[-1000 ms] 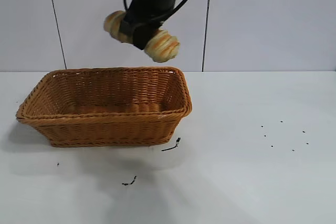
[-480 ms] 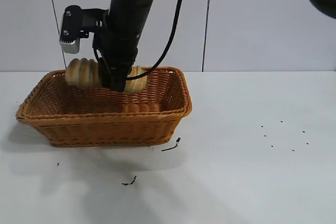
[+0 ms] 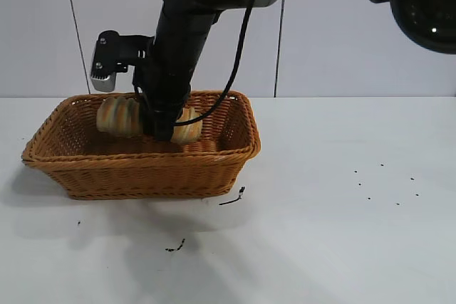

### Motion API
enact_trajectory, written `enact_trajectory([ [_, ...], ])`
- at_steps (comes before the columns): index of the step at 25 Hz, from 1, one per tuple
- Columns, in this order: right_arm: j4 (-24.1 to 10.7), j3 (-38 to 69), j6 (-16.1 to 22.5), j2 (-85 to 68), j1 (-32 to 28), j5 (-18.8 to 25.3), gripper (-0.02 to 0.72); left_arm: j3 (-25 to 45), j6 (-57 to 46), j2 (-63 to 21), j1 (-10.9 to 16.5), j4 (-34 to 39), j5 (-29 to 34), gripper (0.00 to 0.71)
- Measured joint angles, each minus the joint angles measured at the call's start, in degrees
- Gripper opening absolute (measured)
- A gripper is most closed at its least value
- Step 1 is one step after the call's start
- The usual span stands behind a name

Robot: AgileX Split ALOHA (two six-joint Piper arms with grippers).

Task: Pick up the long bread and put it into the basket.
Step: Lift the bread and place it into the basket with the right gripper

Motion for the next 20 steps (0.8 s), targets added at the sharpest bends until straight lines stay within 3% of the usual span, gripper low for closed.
enact_trajectory([
  [4,0.04,0.00,0.44,0.00,-0.02,-0.91,0.641,0.00,0.00,0.00,0.00,0.00,0.00,0.696],
  [14,0.73,0.00,1.51,-4.34,-0.13,-0.92,0.650,0.00,0.00,0.00,0.00,0.00,0.00,0.696],
  [17,2.55,-0.13,5.85,-7.46,-0.49,-0.86,0.650,0.00,0.00,0.00,0.00,0.00,0.00,0.696],
  [20,4.49,-0.32,15.60,-9.57,-1.06,-0.67,0.650,0.00,0.00,0.00,0.00,0.00,0.00,0.696],
])
